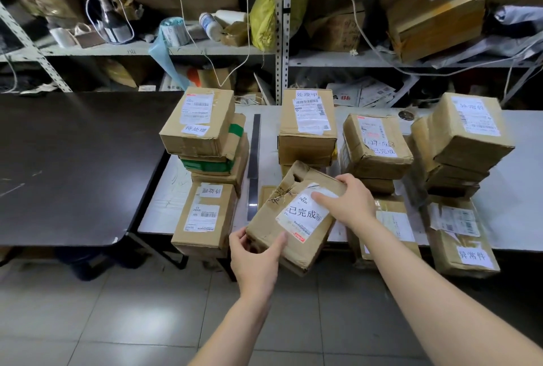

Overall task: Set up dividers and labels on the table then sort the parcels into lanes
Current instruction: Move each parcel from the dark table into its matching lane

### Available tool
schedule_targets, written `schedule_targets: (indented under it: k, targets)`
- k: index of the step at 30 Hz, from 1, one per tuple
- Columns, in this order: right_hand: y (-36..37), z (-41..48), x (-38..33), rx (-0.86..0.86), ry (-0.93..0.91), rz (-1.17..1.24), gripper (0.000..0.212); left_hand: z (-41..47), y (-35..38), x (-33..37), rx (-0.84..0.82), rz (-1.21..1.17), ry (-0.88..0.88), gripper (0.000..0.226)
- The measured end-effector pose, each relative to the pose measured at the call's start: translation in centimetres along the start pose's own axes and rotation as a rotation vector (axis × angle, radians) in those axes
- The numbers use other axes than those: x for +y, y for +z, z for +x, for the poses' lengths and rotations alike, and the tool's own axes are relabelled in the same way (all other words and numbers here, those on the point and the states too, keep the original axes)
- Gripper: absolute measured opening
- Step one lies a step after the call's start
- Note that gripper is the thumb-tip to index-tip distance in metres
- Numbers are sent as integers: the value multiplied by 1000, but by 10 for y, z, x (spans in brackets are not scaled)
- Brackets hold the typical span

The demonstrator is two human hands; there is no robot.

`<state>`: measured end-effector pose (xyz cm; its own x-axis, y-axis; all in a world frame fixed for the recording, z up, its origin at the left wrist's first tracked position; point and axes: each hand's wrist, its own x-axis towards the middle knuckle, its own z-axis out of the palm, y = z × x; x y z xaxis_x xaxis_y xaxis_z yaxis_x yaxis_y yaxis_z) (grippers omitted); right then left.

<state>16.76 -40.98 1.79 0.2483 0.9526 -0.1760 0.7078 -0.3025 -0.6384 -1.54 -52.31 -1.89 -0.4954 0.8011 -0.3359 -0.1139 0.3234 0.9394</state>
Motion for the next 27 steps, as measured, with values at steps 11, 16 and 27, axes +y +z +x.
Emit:
schedule_targets:
  k: [11, 16, 27]
  targets:
    - [-14, -26, 24, 85, 159, -55, 71, 17, 10, 38, -191, 259, 82, 104]
    - [-18, -30, 25, 160, 222, -104, 72, 58, 30, 67, -350, 360, 107, 98]
    - [-1, -34, 18, 169, 198, -107, 79, 93, 29, 72, -420, 421, 173, 95]
